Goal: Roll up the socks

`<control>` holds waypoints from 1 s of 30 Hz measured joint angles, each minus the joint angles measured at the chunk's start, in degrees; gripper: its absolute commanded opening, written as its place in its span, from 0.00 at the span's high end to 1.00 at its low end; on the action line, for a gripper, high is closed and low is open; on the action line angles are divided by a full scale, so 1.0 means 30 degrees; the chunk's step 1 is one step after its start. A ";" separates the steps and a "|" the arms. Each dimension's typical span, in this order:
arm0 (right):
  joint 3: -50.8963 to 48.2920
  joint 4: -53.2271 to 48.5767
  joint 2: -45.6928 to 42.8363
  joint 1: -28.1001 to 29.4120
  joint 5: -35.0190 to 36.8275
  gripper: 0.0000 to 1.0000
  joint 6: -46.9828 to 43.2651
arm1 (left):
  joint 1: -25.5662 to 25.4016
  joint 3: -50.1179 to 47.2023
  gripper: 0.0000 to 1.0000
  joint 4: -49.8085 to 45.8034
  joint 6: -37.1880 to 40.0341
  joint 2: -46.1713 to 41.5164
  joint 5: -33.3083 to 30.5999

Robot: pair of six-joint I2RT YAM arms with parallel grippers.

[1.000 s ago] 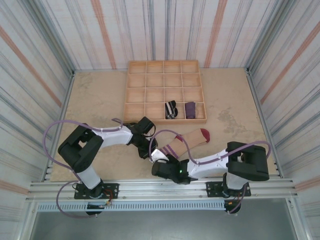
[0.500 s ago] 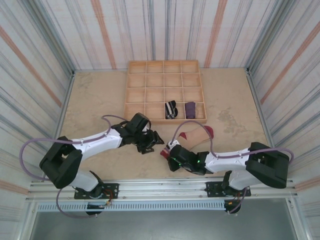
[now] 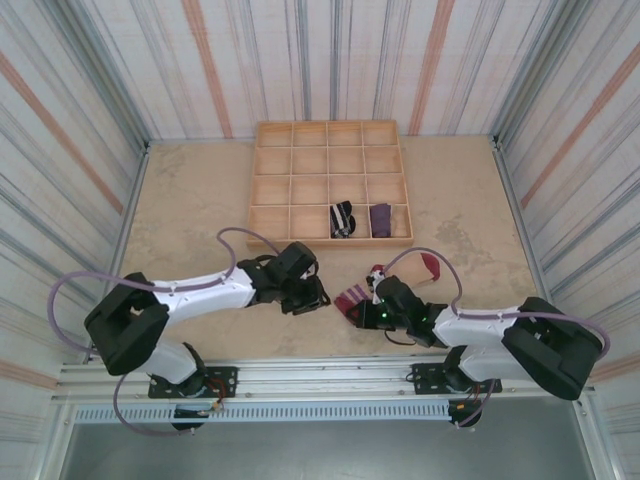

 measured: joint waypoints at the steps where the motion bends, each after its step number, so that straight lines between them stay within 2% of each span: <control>1: -0.0029 0.0350 0.0270 -0.0291 -0.0379 1.00 0.0277 | -0.0138 0.0000 0.60 0.0036 -0.0007 0.0240 -0.0066; 12: -0.0379 0.3257 0.2426 -0.2594 -0.3912 1.00 0.2229 | -0.0699 0.0488 0.64 0.1552 -0.0168 0.2732 -0.0685; 21: -0.0561 0.4823 0.3665 -0.3694 -0.5836 1.00 0.2302 | -0.0699 0.0721 0.64 0.4022 -0.0379 0.3592 -0.1435; 23: -0.0634 0.5144 0.3854 -0.3847 -0.6069 1.00 0.2302 | -0.0699 0.0714 0.68 0.4561 -0.0532 0.3883 -0.1486; 24: -0.0663 0.5275 0.3927 -0.3905 -0.6178 1.00 0.2302 | -0.0699 0.0714 0.75 0.4889 -0.0612 0.4036 -0.1479; 26: -0.0721 0.5552 0.4073 -0.3963 -0.6346 1.00 0.2302 | -0.0699 0.0707 0.81 0.5413 -0.0860 0.4342 -0.1435; 30: -0.0794 0.5931 0.4313 -0.4197 -0.6688 1.00 0.2310 | -0.0699 0.0707 0.87 0.5974 -0.1115 0.4648 -0.1319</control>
